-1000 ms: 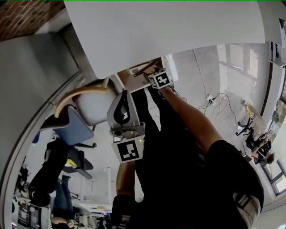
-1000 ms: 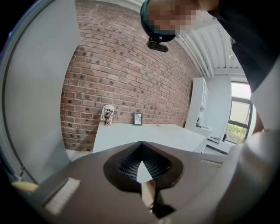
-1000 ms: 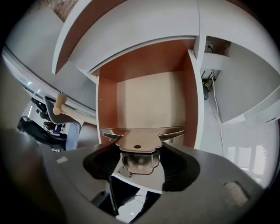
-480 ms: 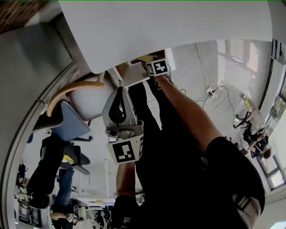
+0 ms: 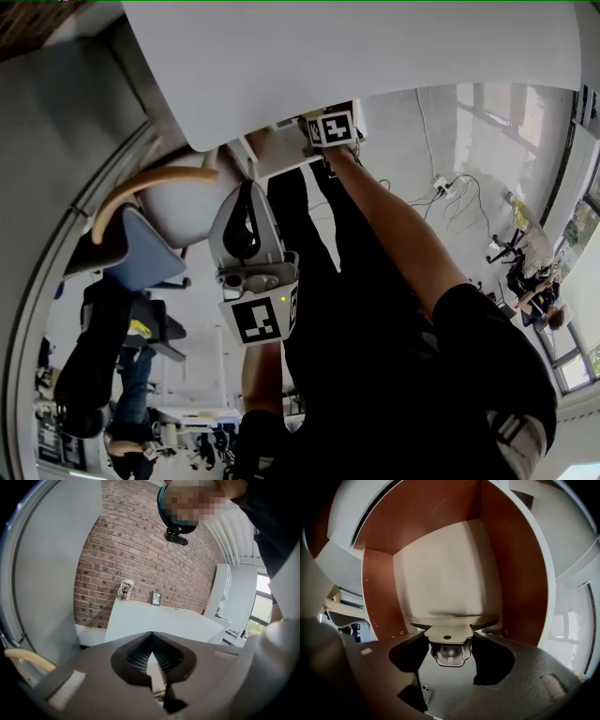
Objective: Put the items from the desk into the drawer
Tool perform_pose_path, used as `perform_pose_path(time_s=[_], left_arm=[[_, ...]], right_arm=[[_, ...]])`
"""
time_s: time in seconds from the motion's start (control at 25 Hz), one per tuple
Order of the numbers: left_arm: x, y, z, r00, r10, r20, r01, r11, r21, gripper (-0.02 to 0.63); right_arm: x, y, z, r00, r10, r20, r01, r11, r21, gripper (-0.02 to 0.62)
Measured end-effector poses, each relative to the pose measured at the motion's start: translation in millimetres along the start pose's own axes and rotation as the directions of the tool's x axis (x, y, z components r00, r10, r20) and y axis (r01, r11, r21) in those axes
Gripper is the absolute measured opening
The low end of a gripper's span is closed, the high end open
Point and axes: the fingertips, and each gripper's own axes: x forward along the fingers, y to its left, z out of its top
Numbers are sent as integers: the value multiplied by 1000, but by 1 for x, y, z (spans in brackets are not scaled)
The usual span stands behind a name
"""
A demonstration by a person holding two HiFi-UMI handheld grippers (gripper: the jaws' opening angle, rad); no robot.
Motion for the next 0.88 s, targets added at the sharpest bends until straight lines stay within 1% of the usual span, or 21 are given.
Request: perform_pose_path(time_s=[0.32, 0.56, 0.68, 0.88], left_arm=[[1, 5, 1, 1000, 6, -5, -6, 1000, -3, 15], [-1, 8, 1, 1000, 9, -5, -9, 1000, 5, 15], [-2, 4, 6, 1000, 10, 1, -10, 1000, 7, 15], [-9, -2, 24, 1000, 6, 17, -6, 1000, 14, 15]], right_arm=[[8, -3, -1, 999, -22, -23, 23, 1000, 4, 291], [6, -3, -1, 1000, -13, -23, 13, 1000, 22, 298], [1, -1, -1, 1000, 4, -19, -3, 999, 34, 298], [-16, 5, -3, 1000, 9, -13, -8, 999, 34, 298]])
